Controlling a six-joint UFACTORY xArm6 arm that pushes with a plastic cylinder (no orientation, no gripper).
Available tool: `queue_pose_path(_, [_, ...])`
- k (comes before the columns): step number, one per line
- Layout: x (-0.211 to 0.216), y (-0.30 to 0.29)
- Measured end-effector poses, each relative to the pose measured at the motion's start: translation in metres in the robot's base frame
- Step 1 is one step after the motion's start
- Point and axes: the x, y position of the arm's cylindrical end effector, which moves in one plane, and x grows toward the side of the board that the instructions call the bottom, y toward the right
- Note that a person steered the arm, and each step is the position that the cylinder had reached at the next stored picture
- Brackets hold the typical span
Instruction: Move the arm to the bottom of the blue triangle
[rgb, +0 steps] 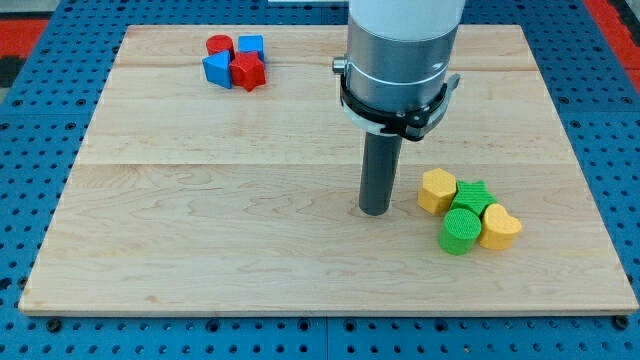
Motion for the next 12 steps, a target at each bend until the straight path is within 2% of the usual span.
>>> queue_pose_path(11, [0.002,-0.013])
queue_pose_path(12, [-0.013,-0.078])
